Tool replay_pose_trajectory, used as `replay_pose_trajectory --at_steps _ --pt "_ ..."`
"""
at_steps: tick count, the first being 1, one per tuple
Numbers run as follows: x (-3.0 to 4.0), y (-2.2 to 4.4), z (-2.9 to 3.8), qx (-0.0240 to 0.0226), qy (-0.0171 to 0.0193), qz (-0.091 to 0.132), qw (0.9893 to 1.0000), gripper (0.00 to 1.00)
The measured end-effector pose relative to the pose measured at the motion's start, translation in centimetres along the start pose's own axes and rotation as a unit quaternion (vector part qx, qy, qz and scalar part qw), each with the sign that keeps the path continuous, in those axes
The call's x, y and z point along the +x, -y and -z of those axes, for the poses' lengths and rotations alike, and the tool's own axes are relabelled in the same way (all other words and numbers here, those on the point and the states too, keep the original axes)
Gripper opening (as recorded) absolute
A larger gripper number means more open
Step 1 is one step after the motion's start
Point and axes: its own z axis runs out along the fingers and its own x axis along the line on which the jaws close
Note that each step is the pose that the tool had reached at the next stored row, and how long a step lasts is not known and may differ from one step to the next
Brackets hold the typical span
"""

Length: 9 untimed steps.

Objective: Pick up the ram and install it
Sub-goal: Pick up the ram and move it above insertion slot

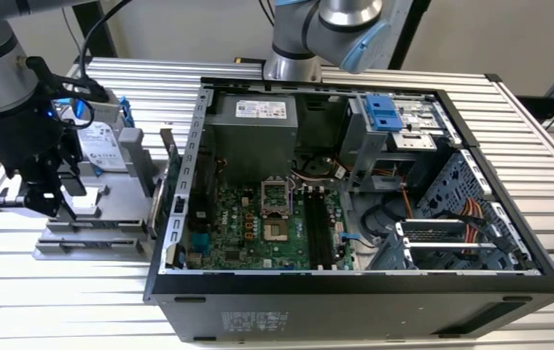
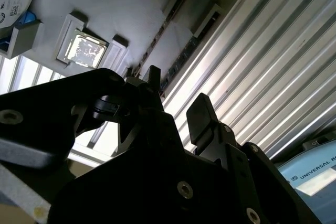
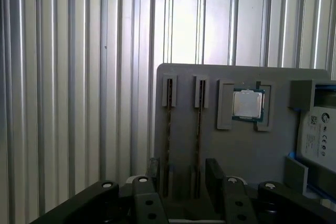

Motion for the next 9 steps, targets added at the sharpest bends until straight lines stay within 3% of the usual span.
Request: replay_pose_trajectory --at_steps 9 --pt "0.00 0.00 -0.38 0.0000 -0.0002 0.000 1.0000 1.00"
